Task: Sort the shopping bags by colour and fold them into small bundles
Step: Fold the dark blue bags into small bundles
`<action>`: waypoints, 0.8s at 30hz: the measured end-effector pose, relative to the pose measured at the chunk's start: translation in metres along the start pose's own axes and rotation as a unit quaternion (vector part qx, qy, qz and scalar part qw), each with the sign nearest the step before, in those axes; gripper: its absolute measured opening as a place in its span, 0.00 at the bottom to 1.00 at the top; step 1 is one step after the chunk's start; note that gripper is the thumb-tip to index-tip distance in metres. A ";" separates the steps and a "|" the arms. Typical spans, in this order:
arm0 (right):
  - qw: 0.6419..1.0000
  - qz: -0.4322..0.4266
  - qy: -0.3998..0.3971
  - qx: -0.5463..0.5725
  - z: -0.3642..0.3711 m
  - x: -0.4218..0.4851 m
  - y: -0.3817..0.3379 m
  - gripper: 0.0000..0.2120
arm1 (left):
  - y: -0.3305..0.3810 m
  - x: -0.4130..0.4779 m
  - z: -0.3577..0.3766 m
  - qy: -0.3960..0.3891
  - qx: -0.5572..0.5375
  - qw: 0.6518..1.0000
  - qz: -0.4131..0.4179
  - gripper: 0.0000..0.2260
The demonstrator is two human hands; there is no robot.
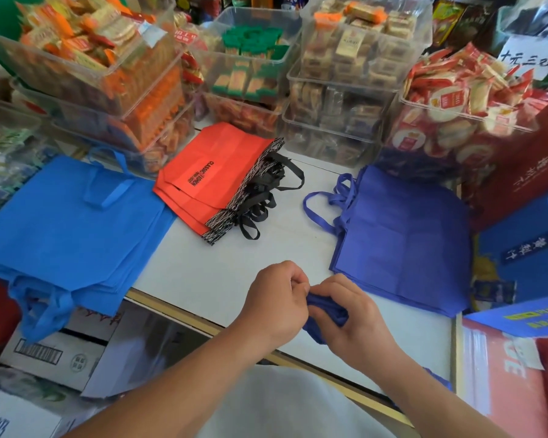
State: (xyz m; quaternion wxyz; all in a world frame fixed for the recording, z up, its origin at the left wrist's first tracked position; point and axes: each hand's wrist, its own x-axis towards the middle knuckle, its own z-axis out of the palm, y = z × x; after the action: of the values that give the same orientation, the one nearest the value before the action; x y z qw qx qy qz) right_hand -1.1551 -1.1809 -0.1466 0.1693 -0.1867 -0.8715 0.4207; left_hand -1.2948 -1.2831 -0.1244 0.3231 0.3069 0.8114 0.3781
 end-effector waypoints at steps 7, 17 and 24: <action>0.981 0.158 -0.010 0.116 -0.016 0.000 -0.011 0.21 | -0.014 -0.005 -0.006 0.032 -0.091 0.995 0.003 0.05; 0.992 -0.042 0.060 -0.104 0.002 0.000 -0.003 0.10 | -0.016 0.004 -0.004 0.011 -0.073 0.997 -0.033 0.07; 0.986 -0.095 0.060 -0.120 0.009 0.008 -0.010 0.08 | -0.002 -0.001 -0.011 0.023 0.000 1.000 0.013 0.07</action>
State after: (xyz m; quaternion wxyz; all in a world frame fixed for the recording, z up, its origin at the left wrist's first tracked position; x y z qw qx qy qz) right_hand -1.1676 -1.1892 -0.1431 0.2366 -0.1469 -0.9178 0.2828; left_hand -1.3030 -1.2900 -0.1202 0.2996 0.3089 0.8142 0.3897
